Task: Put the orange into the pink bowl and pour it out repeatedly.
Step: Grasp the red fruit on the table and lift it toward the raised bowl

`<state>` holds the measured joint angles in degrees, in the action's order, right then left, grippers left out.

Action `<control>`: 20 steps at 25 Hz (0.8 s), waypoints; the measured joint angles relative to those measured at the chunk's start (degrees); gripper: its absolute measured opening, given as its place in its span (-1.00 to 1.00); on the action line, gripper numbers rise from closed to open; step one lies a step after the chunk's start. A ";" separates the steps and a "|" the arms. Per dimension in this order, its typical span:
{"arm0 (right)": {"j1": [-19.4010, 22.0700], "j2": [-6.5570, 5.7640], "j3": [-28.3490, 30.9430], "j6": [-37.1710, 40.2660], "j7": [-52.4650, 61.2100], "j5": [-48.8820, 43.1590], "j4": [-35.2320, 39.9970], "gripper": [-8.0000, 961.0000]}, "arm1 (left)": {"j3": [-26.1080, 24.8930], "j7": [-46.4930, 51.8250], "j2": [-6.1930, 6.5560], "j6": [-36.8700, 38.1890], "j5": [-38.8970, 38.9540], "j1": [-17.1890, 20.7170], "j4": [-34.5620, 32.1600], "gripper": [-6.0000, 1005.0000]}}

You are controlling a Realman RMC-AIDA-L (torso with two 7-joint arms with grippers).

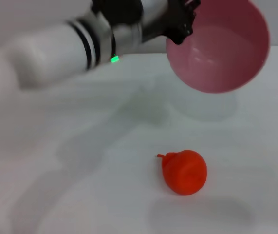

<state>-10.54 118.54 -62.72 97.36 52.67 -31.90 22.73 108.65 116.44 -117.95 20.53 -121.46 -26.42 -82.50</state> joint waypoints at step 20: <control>-3.62 -5.87 0.93 -15.86 17.91 -22.23 3.94 -0.01 | -54.65 16.34 6.32 65.11 -9.91 -26.41 20.98 -0.90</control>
<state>-14.17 112.67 -61.80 81.50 70.58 -54.13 26.67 54.01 132.78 -111.63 85.63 -131.37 -52.83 -61.52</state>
